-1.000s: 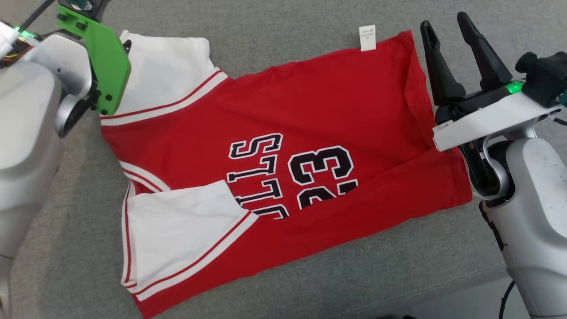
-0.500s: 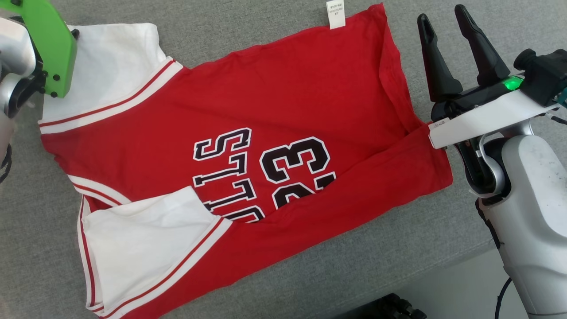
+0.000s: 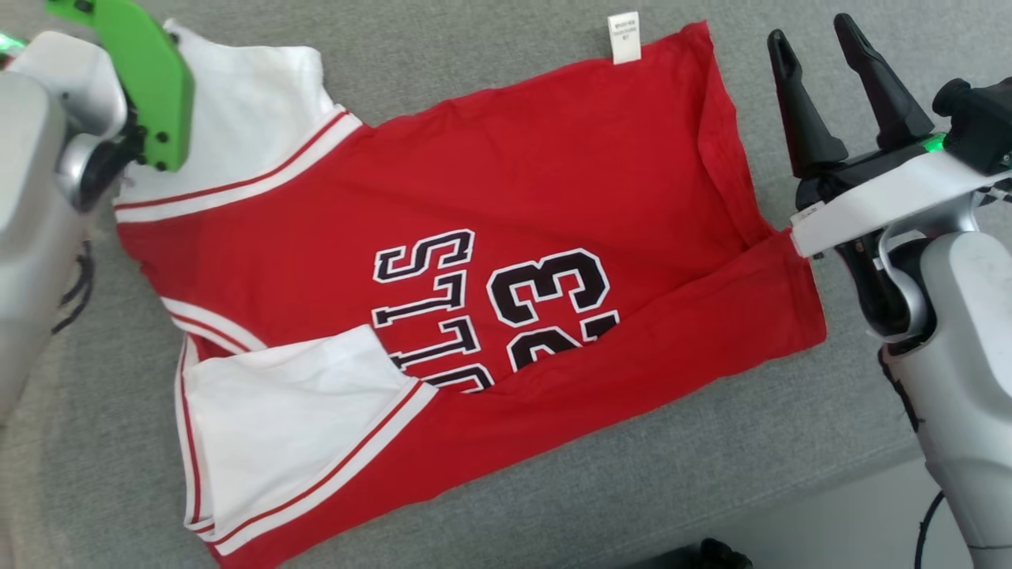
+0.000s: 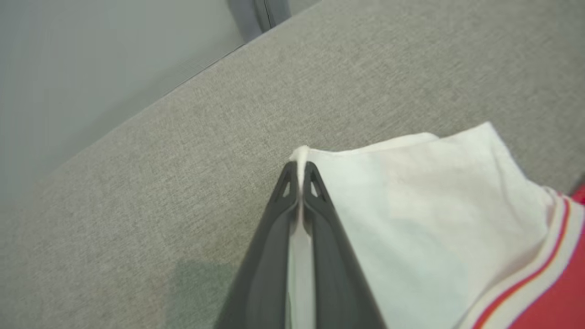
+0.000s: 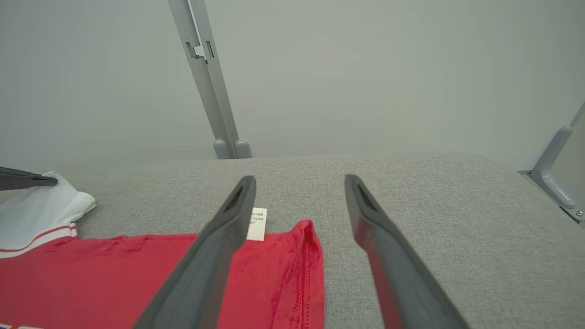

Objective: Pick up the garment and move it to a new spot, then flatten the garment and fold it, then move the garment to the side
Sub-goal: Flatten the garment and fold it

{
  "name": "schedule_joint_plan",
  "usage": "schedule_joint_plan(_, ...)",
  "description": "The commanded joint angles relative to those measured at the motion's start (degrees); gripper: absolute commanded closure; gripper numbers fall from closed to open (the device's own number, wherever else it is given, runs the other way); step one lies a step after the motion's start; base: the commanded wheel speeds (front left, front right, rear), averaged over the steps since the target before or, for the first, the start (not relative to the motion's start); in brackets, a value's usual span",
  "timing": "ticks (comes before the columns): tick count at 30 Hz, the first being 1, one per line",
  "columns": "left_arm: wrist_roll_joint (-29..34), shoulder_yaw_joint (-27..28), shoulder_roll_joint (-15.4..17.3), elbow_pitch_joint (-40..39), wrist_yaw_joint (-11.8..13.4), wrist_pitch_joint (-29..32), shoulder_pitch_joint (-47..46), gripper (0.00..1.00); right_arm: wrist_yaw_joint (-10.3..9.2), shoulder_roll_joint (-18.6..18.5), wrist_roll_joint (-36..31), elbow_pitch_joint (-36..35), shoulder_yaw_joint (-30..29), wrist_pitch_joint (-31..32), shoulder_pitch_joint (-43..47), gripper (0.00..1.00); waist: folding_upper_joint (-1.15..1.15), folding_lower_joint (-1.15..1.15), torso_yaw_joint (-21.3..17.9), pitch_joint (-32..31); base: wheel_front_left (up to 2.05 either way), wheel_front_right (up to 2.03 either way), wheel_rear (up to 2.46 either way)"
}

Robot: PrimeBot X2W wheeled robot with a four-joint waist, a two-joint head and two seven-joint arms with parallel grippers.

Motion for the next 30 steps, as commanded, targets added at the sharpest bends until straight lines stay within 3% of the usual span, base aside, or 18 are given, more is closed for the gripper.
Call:
schedule_joint_plan(1,-0.70,0.15,-1.08,-0.77,-0.10,-2.48,1.19,1.00,0.00,-1.00,0.20,0.88,-0.17,0.62,-0.41,0.00,0.00,-0.01,2.82,-2.68,0.00,0.00,0.00)
schedule_joint_plan(8,-0.36,-0.19,-3.65,-6.21,-0.04,-15.75,4.12,1.00,0.00,-5.46,3.09,7.53,-0.27,5.13,-1.20,0.00,0.00,-0.01,10.08,-7.33,0.00,0.00,0.00)
schedule_joint_plan(12,-1.36,0.21,-5.51,-8.89,0.84,-20.01,7.36,1.00,0.00,-8.50,4.14,14.23,-1.61,7.29,-2.15,0.00,0.00,-0.01,14.73,-8.93,0.00,0.00,0.00)
schedule_joint_plan(20,-1.46,-0.51,-8.32,-14.69,2.24,-24.75,12.13,1.00,0.00,-12.30,8.86,23.15,0.77,9.45,-5.78,0.00,0.00,-0.01,21.20,-8.71,0.00,0.00,0.00)
schedule_joint_plan(30,-0.41,-1.91,-9.25,-18.35,3.44,-25.93,13.73,1.00,0.00,-15.48,9.78,32.57,5.94,11.46,-10.12,0.00,0.00,-0.01,23.16,-6.42,0.00,0.00,0.00)
